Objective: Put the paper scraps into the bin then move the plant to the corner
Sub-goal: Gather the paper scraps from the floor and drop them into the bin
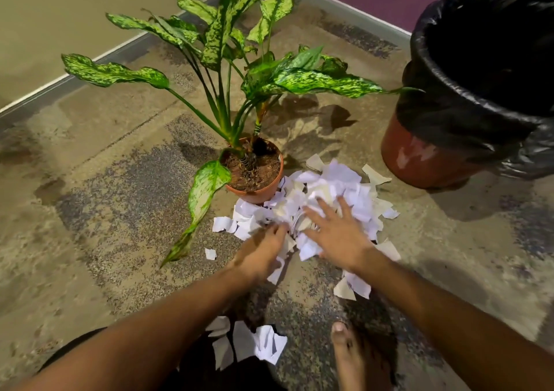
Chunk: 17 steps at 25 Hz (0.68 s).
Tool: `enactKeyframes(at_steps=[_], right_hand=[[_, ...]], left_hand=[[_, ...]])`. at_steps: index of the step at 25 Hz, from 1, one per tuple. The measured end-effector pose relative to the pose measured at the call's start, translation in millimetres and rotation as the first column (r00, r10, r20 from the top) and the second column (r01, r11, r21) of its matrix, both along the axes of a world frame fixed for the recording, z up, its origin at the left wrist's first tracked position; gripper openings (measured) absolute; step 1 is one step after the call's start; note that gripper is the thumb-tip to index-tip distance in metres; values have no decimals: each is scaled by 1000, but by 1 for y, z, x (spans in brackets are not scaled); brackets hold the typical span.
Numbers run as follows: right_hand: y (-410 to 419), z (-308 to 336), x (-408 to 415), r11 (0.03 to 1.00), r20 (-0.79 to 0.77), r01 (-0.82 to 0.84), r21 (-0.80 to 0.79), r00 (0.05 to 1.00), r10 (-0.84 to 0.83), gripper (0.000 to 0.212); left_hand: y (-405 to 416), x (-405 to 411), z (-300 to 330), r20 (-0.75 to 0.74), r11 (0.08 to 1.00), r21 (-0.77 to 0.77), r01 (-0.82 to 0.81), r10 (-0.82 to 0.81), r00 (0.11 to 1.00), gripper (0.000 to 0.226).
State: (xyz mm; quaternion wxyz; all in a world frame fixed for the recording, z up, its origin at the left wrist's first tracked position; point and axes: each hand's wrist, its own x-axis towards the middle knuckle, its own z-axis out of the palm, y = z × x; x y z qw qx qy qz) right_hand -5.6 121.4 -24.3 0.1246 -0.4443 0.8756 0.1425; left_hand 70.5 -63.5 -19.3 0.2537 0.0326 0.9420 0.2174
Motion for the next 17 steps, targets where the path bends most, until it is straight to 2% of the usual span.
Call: enactKeyframes(at_steps=[3,6,7,9,12,13,15,17], right_hand=[[11,15,-17,978,-48,197,-67,979,-201,73],[2,20,-5,962,-46,192,-192,978,-204,82],[-5,19,5,961,-16,159,-224,986,-167,84],[-20,14,32,969,99,61,-241,994,-38,87],[-38,0,81,968,285,-134,-212,939,192,92],[-41,-4,95,959,338,-196,-205,905,258,97],[-50,-11,114,937,426,-286,-199,836,345,106],[-58,-14,124,921,474,-340,-190,790,389,111]], left_hand=[[10,-32,12,32,995,-101,-25,29,999,93],[-8,-29,11,179,991,-127,-31,54,982,106],[-13,-25,13,198,985,-173,-9,44,979,107],[-24,-24,23,126,966,-252,53,-22,992,95],[-51,-23,34,59,989,-139,-55,64,996,56],[-59,-22,34,40,985,-157,-71,78,996,48],[-70,-15,35,40,967,-248,-57,69,997,50],[-75,-7,32,150,939,-344,-3,58,987,72]])
